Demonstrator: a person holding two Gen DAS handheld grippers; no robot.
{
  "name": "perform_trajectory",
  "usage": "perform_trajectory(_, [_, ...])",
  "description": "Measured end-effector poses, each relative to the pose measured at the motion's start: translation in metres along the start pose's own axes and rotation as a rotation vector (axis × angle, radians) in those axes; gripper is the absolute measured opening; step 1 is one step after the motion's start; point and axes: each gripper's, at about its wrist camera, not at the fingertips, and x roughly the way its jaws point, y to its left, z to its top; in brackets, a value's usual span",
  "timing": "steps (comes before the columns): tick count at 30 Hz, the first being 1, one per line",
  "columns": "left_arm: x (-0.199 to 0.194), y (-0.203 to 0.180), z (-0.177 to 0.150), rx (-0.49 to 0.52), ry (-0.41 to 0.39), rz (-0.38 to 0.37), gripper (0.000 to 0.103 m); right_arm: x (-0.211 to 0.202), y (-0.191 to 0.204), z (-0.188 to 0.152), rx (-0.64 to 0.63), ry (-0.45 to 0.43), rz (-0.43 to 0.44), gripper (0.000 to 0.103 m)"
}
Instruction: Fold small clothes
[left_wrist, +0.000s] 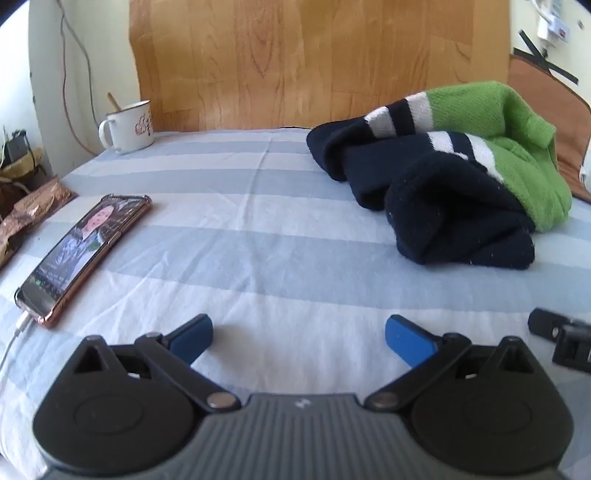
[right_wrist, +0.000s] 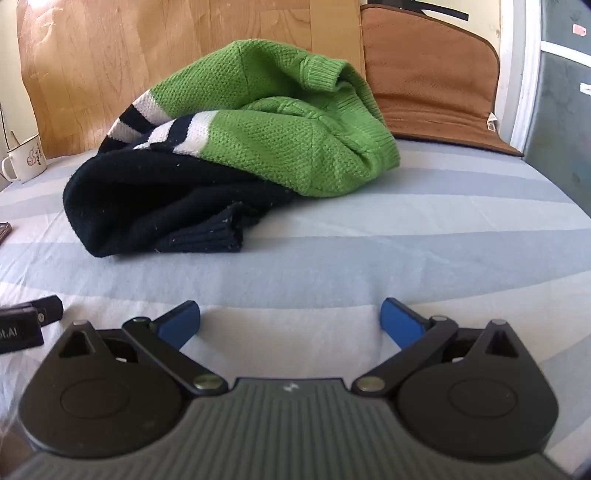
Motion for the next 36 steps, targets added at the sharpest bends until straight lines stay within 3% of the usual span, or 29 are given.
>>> perform_trajectory(4, [0.005,0.008,0.017,0.011,0.033,-0.087,0.103,-0.002,-0.004,0.0,0.012,-0.006,0.017,0.103])
perform_trajectory(7, [-0.018,0.009,0.044,0.05,-0.1,-0.091,0.103,-0.006,-0.017,0.0,0.068,-0.027,0.084,0.103])
perform_trajectory(9, [-0.031,-0.003,0.071,0.132,-0.224,-0.056,0.103,-0.008,-0.031,0.0,0.141,-0.049,0.139,0.103])
perform_trajectory(11, [-0.034,-0.021,0.102,0.244,-0.305,-0.069,0.103,-0.008,-0.038,0.002,0.172,-0.058,0.159,0.103])
perform_trajectory(16, [-0.012,-0.09,0.154,0.499,-0.399,-0.146,0.103,-0.012,-0.057,0.013,0.187,-0.141,0.161,0.103])
perform_trajectory(19, [0.011,-0.129,0.157,0.608,-0.415,-0.172,0.103,-0.014,-0.071,0.017,0.21,-0.183,0.158,0.103])
perform_trajectory(21, [0.032,-0.153,0.154,0.714,-0.413,-0.138,0.1,-0.013,-0.082,0.017,0.234,-0.201,0.168,0.103])
perform_trajectory(22, [0.043,-0.163,0.154,0.733,-0.397,-0.117,0.077,-0.011,-0.088,0.018,0.249,-0.205,0.182,0.102])
perform_trajectory(23, [0.055,-0.17,0.156,0.74,-0.366,-0.097,0.038,-0.009,-0.093,0.018,0.26,-0.207,0.194,0.099])
perform_trajectory(25, [0.058,-0.174,0.16,0.728,-0.341,-0.052,0.007,-0.003,-0.105,0.021,0.29,-0.204,0.224,0.092])
perform_trajectory(27, [0.056,-0.167,0.168,0.68,-0.357,-0.049,0.007,0.001,-0.119,0.025,0.316,-0.204,0.27,0.082])
perform_trajectory(29, [0.049,-0.152,0.179,0.639,-0.376,-0.043,0.007,0.01,-0.132,0.032,0.352,-0.204,0.323,0.079])
perform_trajectory(32, [0.032,-0.128,0.197,0.558,-0.383,-0.054,0.007,0.022,-0.143,0.045,0.399,-0.223,0.373,0.079])
perform_trajectory(36, [0.023,-0.103,0.211,0.509,-0.366,-0.061,0.007,0.044,-0.136,0.066,0.358,-0.218,0.44,0.08])
